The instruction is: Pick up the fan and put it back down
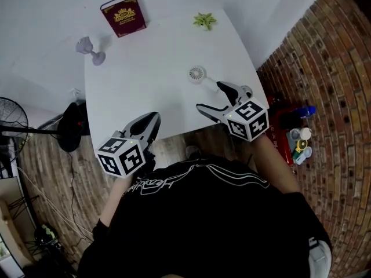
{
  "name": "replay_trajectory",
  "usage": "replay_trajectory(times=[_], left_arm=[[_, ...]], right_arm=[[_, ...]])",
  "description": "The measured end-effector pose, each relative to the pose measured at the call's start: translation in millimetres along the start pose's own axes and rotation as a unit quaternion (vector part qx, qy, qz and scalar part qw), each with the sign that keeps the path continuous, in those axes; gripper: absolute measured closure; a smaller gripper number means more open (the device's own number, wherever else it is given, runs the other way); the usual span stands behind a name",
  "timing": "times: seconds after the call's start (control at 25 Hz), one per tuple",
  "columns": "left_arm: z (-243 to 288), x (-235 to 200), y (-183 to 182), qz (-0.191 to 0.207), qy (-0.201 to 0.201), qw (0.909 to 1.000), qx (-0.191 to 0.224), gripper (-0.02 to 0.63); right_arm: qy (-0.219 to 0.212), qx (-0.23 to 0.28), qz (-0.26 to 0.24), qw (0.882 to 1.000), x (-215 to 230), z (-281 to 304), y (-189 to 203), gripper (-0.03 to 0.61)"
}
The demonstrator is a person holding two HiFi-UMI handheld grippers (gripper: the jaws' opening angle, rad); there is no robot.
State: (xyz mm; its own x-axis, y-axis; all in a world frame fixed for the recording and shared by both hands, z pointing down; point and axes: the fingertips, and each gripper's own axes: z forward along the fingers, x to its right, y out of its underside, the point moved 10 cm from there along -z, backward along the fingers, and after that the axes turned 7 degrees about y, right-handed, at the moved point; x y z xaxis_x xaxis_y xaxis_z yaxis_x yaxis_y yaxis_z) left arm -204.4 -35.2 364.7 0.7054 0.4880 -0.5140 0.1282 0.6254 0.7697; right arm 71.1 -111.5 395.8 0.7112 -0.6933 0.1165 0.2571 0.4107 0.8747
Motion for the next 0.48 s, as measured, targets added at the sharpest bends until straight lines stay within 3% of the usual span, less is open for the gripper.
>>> replay_trajectory(times=[0.48], left_arm=[[26,-33,-6,-0.023,-0.030,0.9992,0.016,0.575]], right_arm=[[-0.005,-0.077,-0.027,0.997,55,76,23,0.175]])
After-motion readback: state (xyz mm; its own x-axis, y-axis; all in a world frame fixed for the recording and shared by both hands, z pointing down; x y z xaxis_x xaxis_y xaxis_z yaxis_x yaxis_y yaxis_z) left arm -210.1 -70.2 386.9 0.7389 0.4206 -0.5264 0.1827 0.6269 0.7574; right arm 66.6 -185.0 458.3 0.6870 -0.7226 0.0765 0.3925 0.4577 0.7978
